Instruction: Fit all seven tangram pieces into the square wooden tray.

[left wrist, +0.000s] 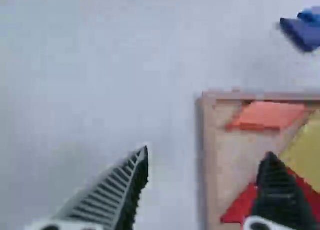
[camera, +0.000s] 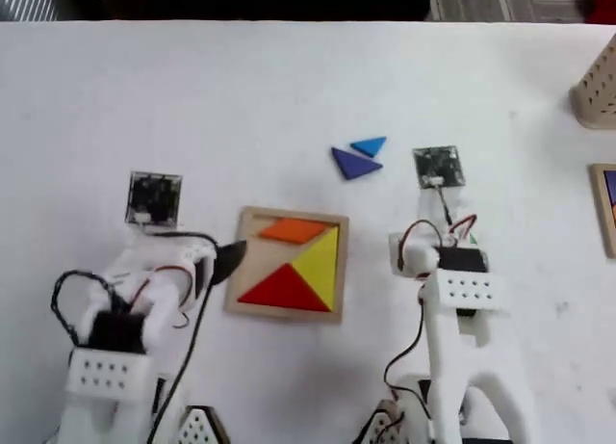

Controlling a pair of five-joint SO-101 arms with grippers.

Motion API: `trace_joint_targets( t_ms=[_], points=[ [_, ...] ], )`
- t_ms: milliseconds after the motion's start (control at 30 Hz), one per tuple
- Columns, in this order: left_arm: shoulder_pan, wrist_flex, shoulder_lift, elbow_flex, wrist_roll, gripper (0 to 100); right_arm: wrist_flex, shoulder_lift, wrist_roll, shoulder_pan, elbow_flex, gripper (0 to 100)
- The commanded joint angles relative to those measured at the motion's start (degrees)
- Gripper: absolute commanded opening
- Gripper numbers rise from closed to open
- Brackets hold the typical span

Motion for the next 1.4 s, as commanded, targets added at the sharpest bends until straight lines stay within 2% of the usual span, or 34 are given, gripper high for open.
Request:
trace_joint_targets(
  t_ms=[0, 200, 300, 433, 500, 700, 1033, 1367],
  points=[
    [-1.54, -5.98, 9.1, -2.73, 0.79, 35, -0.66, -0.22, 1.14, -5.85, -3.25, 1.8],
    [-9.45, -11.08, 14.46, -2.81, 2.81, 32, -3.21, -0.13, 0.7, -20.44, -8.18, 1.8],
    [-11.03, -11.78, 15.6, -3.43, 5.45, 20, -8.57, 1.1, 0.62, -27.38, -8.35, 1.8],
    [-11.03, -11.96, 16.75, -4.31, 5.27, 1, -17.19, 9.63, 0.62, -32.22, -9.49, 1.8],
    [-11.03, -12.75, 17.19, -4.31, 5.27, 4, -20.35, 15.6, 0.62, -33.19, -11.78, 1.8],
    [-11.12, -19.08, 22.11, -4.75, 5.54, 2, -22.11, 31.25, 0.62, -38.46, -20.48, 1.8],
    [-14.81, -19.6, 33.1, -10.99, 5.45, 2, -14.29, 36.44, 0.62, -37.05, -26.02, 1.8],
    [-14.64, -19.69, 34.15, -11.16, 5.36, 2, -9.19, 36.35, 1.14, -33.1, -26.02, 1.8]
  ],
)
